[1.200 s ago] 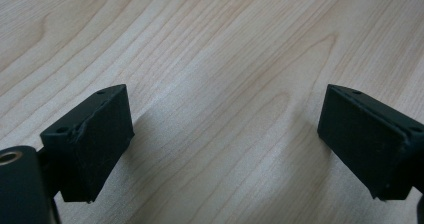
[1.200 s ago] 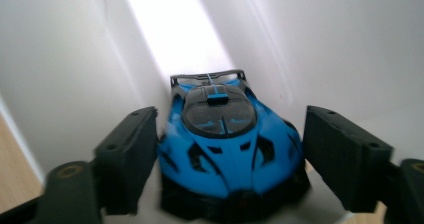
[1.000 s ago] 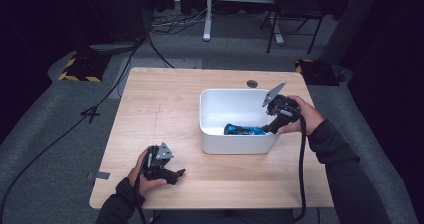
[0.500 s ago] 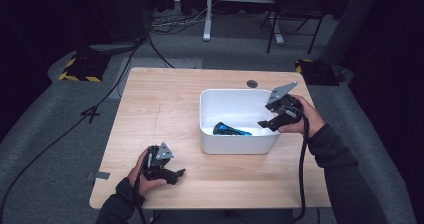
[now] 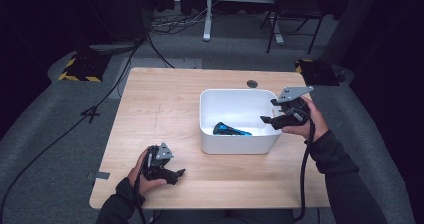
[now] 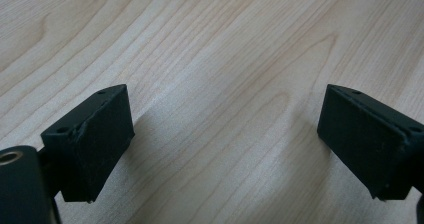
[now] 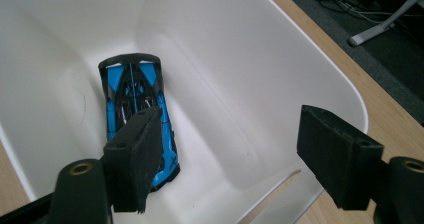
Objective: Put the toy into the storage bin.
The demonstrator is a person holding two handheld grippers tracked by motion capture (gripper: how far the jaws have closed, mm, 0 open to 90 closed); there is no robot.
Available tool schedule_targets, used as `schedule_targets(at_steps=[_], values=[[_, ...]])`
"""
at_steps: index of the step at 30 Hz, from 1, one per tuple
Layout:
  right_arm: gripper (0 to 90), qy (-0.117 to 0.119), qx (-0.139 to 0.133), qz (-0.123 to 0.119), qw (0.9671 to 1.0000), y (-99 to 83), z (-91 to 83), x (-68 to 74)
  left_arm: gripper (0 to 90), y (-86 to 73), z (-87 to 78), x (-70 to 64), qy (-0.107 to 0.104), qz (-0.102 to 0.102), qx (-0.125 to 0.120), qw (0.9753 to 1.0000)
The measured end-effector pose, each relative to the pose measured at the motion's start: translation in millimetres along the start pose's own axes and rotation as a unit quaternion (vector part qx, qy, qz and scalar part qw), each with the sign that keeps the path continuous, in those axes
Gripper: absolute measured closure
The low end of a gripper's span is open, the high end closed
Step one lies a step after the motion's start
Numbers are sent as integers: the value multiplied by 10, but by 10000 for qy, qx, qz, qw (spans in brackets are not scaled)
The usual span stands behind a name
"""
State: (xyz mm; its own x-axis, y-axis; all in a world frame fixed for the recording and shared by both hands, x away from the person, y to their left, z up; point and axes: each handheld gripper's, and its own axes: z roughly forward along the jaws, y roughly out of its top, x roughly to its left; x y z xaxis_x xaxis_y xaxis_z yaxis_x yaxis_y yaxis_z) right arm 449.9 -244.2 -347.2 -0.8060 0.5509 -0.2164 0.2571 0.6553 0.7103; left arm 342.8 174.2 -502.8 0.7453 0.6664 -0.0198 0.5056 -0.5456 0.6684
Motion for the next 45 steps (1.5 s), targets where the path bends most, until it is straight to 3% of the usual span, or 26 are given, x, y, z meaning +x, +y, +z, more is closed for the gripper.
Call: schedule_targets(at_steps=[2,7,18,35,45], values=[[269,-114,-86,140,9998,-13,-29,-5,80,0,-1,0,2,0,2,10000],[266,-223,-293,200,9991,-37,-122,-4,80,0,-1,1,-10,13,14,10000],[255,-616,-350,356,9969,-162,-256,-58,80,-1,2,-4,-19,-20,-2,10000],[240,-800,-383,620,9941,-359,-442,-104,80,-1,2,-4,-19,-19,-2,10000],[239,-880,-445,646,9930,-488,-529,-85,80,-1,2,-4,-17,-19,0,10000]])
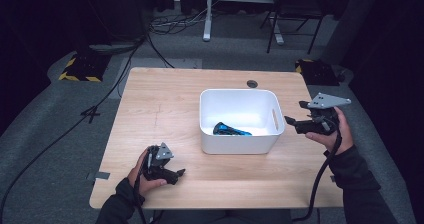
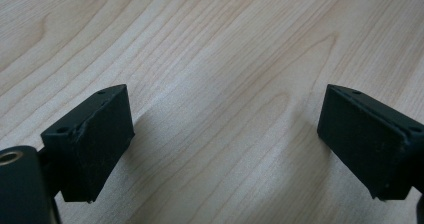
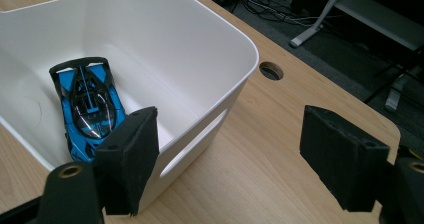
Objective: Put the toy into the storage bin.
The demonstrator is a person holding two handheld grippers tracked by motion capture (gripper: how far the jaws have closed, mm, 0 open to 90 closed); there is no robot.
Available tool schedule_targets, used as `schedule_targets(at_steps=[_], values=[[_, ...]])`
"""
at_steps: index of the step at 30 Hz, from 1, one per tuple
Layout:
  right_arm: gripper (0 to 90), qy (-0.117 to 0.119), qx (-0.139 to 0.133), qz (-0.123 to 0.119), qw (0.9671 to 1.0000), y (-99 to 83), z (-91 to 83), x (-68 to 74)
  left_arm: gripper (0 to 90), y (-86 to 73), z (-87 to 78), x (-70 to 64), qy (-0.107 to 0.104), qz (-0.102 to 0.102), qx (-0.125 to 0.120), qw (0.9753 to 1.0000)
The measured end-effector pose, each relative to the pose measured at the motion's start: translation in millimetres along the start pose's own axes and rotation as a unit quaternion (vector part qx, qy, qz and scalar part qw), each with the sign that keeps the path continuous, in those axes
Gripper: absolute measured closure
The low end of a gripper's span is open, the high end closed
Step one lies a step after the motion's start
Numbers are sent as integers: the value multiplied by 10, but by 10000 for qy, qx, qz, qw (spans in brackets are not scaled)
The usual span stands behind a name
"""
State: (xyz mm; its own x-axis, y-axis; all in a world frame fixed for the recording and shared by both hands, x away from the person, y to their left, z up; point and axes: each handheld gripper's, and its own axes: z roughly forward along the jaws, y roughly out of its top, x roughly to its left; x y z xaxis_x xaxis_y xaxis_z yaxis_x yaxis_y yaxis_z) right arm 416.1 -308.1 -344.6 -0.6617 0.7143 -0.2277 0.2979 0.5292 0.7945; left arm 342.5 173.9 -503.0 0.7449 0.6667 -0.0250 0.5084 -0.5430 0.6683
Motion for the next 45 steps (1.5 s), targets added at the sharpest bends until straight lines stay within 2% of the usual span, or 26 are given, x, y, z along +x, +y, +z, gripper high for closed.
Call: schedule_targets(at_steps=[9,20,23,24,30,45], values=[[240,7,-25,-4,10000,-108,-59,20,80,0,-3,3,10,22,12,10000],[240,-29,101,39,9999,-318,-67,44,80,0,-1,1,-2,10,8,10000],[240,24,106,91,9999,-381,-63,49,80,0,0,0,-3,0,-1,10000],[240,56,123,157,9998,-428,-50,54,80,0,-1,1,2,8,3,10000],[240,20,248,135,9996,-566,-5,69,80,0,-1,0,6,7,0,10000],[244,-34,435,165,9989,-801,63,115,80,0,-1,0,6,6,1,10000]])
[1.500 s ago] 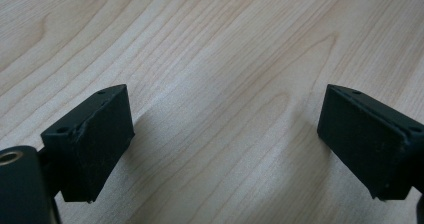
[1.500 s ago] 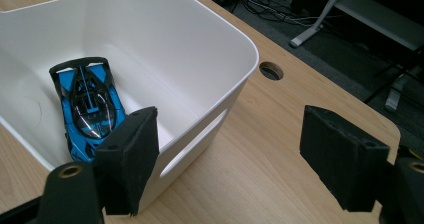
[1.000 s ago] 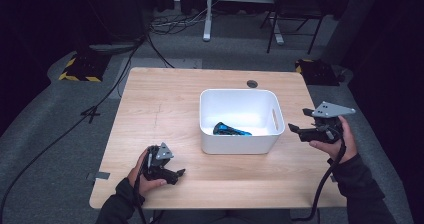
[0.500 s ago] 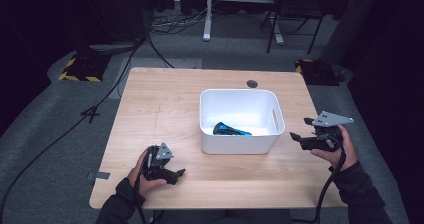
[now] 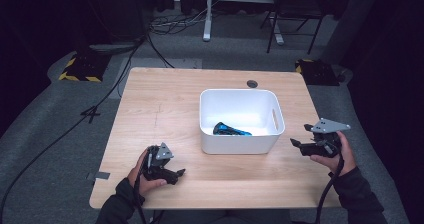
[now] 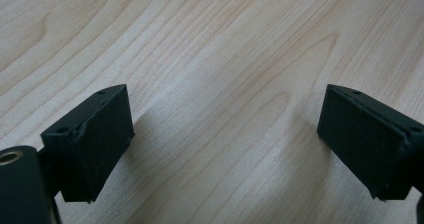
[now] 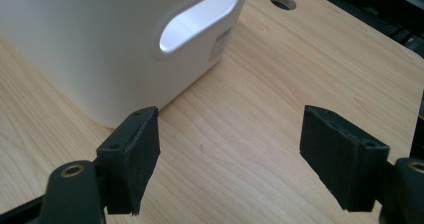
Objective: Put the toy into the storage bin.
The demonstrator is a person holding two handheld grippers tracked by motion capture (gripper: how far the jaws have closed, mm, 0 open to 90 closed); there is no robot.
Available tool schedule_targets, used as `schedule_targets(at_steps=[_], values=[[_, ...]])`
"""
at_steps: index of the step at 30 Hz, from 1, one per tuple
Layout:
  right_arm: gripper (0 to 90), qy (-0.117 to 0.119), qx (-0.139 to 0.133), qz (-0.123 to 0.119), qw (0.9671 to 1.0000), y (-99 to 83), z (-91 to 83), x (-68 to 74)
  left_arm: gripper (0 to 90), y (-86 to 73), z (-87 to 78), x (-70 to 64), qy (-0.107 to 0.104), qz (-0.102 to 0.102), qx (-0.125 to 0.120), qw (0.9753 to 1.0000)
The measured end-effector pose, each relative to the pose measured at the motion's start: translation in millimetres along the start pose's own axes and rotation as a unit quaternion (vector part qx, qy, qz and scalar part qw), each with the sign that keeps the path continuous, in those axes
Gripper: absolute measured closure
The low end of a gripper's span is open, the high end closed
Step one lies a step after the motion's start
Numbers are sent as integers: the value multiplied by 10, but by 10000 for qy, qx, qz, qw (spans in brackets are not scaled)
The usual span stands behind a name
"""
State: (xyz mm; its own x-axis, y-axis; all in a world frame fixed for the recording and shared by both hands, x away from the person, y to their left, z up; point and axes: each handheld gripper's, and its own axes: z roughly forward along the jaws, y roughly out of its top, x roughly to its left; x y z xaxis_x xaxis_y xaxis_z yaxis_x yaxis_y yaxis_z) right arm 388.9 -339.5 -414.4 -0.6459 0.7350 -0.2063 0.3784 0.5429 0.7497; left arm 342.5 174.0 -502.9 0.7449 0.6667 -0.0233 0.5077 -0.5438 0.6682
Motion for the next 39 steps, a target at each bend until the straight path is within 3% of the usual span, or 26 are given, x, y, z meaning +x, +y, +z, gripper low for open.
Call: schedule_targets(at_steps=[16,28,35,39], values=[[245,19,177,18,9998,-291,48,62,80,1,-2,3,0,22,18,10000],[245,5,468,-14,9989,-585,112,82,80,1,-2,3,1,22,16,10000],[248,55,580,49,9983,-717,154,89,80,0,-2,3,-4,16,15,10000],[247,206,668,156,9974,-825,157,85,80,0,-2,3,-4,19,16,10000]])
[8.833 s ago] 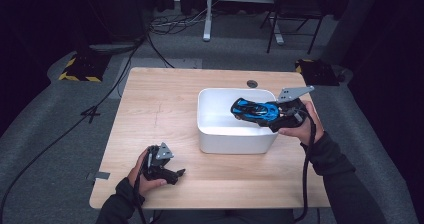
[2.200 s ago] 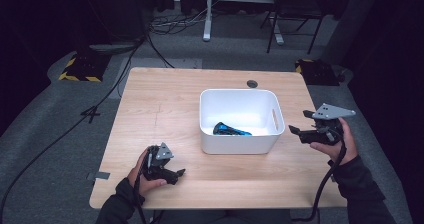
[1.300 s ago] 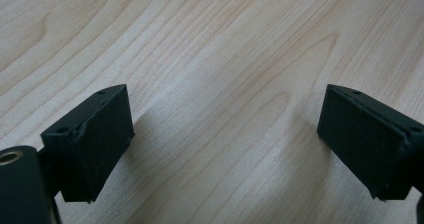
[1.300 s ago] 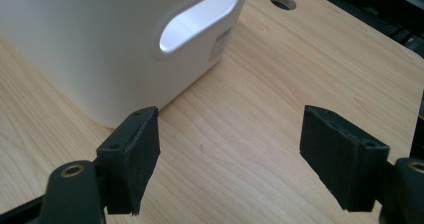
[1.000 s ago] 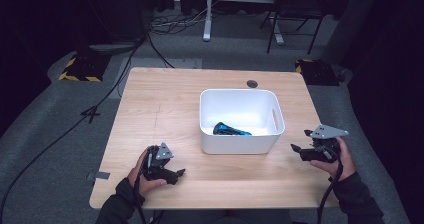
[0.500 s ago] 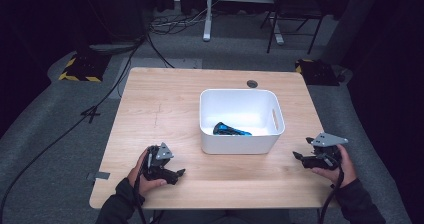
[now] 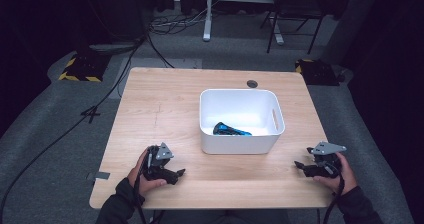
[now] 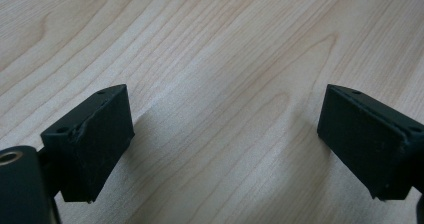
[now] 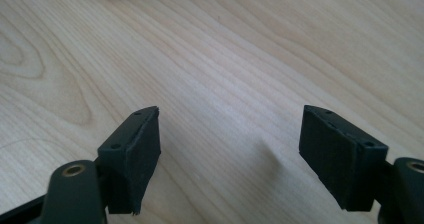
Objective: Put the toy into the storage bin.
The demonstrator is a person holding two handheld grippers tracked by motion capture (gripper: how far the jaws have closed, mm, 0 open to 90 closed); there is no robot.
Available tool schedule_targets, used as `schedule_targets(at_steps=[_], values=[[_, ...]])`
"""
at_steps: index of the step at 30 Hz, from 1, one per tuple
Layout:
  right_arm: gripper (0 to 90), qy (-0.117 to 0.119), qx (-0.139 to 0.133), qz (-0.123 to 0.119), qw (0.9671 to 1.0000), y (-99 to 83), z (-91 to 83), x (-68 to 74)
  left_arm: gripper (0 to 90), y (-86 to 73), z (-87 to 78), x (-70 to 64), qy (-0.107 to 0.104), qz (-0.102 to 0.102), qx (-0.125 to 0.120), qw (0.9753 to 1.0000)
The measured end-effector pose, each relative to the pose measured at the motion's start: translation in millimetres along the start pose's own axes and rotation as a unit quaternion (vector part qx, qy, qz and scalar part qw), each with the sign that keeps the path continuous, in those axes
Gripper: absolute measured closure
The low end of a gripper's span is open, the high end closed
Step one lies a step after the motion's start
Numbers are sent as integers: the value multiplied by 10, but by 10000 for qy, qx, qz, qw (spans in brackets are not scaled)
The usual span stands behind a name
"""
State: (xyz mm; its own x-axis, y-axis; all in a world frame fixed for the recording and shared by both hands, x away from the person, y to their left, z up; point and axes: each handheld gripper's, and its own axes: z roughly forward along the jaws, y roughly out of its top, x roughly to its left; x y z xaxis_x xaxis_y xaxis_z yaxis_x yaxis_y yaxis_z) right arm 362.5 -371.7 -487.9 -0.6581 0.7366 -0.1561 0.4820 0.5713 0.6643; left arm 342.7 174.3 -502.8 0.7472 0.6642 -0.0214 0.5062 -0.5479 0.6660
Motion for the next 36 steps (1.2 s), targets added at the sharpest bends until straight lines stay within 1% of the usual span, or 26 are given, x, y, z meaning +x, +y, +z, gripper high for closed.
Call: schedule_targets(at_steps=[2,3,4,5,6,7,8,9,10,11,13,16,20,21,24,25,26,36], values=[[244,-3,-4,8,10000,-25,-2,-11,80,0,0,0,0,-1,0,10000],[244,83,-92,173,9998,-77,-16,-37,80,0,0,0,1,2,0,10000],[244,111,-93,222,9996,-94,-25,-49,80,0,0,0,3,1,0,10000],[244,111,-93,222,9996,-94,-25,-49,80,0,0,0,3,1,0,10000],[238,214,-247,445,9985,-163,-23,-82,79,0,0,0,0,1,0,10000],[232,310,-296,507,9978,-191,-23,-98,79,0,0,0,0,3,1,10000],[218,379,-395,633,9965,-225,-14,-106,79,0,0,0,1,1,0,10000],[218,379,-395,633,9965,-225,-14,-106,80,0,0,0,1,1,0,10000],[204,370,-470,689,9958,-249,-8,-109,80,1,-2,2,19,8,2,10000],[187,339,-488,680,9959,-262,-7,-116,79,1,-2,2,22,16,2,10000],[173,304,-492,763,9954,-255,4,-106,79,0,0,0,-1,2,0,10000],[173,301,-487,751,9955,-255,4,-107,79,-5,-3,-10,29,-55,9,10000],[172,300,-486,756,9955,-255,4,-106,79,-7,-3,-13,26,-75,7,10000],[172,290,-489,761,9955,-255,5,-105,79,-6,-7,-6,49,-17,6,10000],[172,294,-487,756,9955,-256,3,-106,79,-8,-8,-7,46,-18,5,10000],[173,289,-489,763,9955,-255,5,-104,79,-10,-8,-8,29,-30,6,10000],[173,293,-488,754,9955,-256,4,-106,79,-13,-5,-16,-2,-97,-3,10000],[172,299,-492,765,9954,-255,5,-106,79,-12,-7,-14,-3,-83,11,10000]])
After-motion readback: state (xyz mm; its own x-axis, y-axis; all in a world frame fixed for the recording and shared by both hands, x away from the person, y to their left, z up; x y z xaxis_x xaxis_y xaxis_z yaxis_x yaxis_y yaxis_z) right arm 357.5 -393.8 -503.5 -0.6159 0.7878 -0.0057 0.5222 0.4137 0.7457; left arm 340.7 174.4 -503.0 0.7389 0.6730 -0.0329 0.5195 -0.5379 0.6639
